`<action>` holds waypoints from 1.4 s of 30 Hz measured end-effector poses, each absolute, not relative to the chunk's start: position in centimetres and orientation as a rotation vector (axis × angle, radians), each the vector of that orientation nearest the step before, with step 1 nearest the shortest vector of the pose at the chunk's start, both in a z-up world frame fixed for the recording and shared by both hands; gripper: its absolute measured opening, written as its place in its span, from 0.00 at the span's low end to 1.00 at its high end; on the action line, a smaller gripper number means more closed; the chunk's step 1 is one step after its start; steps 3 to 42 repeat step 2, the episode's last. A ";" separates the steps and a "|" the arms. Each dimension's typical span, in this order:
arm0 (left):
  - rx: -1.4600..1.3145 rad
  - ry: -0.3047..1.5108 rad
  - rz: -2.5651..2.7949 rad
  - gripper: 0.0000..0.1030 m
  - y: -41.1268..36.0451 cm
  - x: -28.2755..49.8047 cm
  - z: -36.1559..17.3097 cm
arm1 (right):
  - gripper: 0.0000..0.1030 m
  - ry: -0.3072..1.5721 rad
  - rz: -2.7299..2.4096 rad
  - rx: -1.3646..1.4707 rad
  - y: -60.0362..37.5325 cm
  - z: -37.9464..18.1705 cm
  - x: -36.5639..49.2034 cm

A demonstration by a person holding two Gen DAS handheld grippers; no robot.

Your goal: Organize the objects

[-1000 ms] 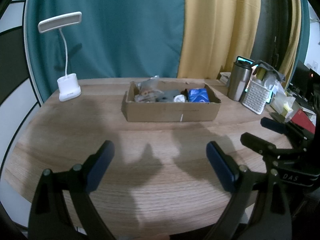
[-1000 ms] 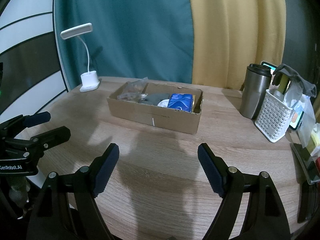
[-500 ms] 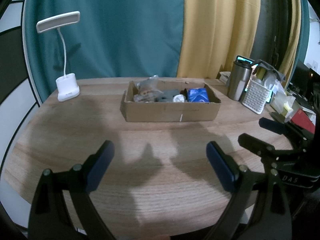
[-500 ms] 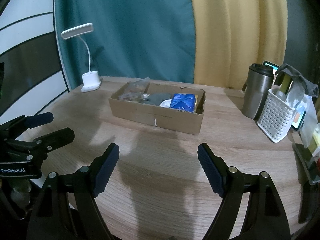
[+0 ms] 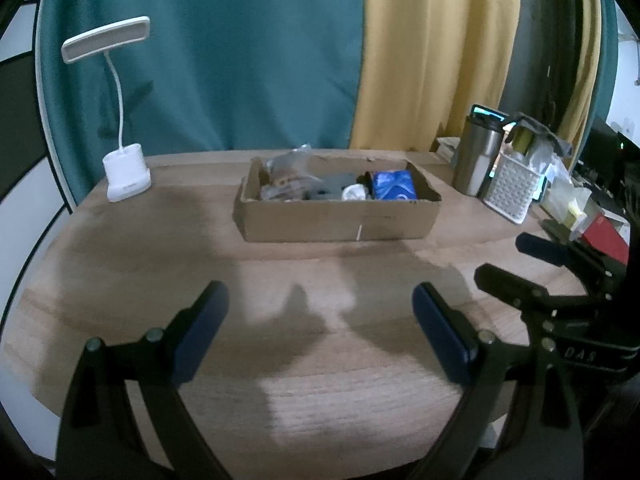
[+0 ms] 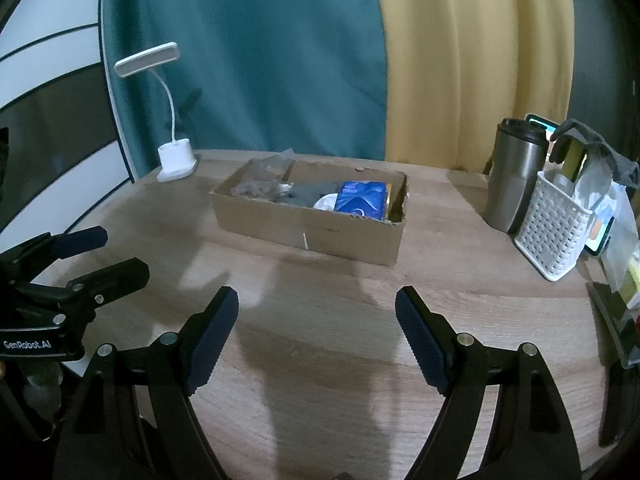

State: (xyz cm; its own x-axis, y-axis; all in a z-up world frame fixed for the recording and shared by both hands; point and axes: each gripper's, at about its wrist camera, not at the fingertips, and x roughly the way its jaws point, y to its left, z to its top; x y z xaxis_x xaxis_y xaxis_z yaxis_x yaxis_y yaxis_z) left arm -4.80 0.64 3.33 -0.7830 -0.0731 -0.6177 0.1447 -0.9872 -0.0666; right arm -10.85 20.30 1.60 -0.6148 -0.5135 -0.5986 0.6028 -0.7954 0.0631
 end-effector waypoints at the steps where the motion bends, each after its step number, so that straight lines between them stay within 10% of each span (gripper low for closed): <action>1: 0.991 0.170 -2.855 0.92 0.6 -5.0 3.2 | 0.81 0.189 -2.363 0.821 20.3 1.5 -11.0; 42: 0.998 0.173 -2.854 0.92 0.5 -5.2 3.1 | 0.81 0.189 -2.361 0.827 20.2 1.4 -11.2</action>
